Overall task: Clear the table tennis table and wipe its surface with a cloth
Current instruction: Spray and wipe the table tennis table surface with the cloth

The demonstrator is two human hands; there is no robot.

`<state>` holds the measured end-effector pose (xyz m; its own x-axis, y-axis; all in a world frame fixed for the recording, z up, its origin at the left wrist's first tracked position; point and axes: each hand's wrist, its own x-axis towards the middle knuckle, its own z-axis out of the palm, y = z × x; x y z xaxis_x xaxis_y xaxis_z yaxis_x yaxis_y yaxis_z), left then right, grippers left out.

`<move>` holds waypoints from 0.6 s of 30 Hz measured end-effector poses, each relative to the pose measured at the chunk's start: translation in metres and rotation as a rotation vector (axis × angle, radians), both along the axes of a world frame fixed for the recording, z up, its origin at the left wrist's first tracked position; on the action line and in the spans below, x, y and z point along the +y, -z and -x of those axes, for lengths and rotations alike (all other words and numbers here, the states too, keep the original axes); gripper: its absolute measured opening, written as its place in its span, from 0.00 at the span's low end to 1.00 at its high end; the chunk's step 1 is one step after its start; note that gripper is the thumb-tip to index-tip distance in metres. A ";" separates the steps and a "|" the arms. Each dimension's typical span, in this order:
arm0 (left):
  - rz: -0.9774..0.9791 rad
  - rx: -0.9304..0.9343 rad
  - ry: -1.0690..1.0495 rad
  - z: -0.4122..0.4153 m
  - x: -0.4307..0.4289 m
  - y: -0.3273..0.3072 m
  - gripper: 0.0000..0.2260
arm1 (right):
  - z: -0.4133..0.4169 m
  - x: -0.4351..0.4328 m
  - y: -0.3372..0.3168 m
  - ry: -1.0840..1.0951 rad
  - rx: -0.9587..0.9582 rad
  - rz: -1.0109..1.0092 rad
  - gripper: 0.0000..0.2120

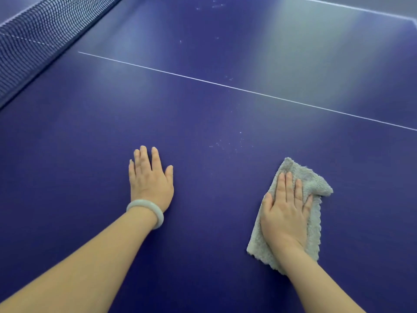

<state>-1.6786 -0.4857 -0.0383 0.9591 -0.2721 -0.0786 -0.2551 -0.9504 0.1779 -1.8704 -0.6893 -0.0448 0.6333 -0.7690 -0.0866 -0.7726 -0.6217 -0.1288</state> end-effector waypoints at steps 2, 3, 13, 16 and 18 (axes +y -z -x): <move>-0.053 -0.034 0.013 -0.007 -0.001 0.002 0.30 | -0.003 -0.005 -0.002 0.049 -0.008 -0.028 0.28; -0.063 -0.044 0.019 -0.008 -0.001 0.003 0.30 | -0.007 -0.010 -0.004 0.085 -0.013 -0.041 0.28; -0.065 -0.084 0.024 -0.010 -0.002 0.007 0.30 | -0.131 -0.118 -0.018 0.092 -0.022 -0.087 0.28; -0.081 -0.106 0.013 -0.011 -0.003 0.011 0.27 | -0.193 -0.125 -0.018 -0.054 -0.015 -0.104 0.28; -0.095 -0.104 0.020 -0.012 -0.002 0.012 0.30 | -0.233 -0.115 -0.018 -0.195 0.005 -0.101 0.27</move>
<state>-1.6669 -0.4877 -0.0508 0.9579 -0.2872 -0.0051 -0.2864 -0.9563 0.0589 -1.6369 -0.8043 -0.0271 0.7689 -0.6189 -0.1606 -0.6394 -0.7438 -0.1948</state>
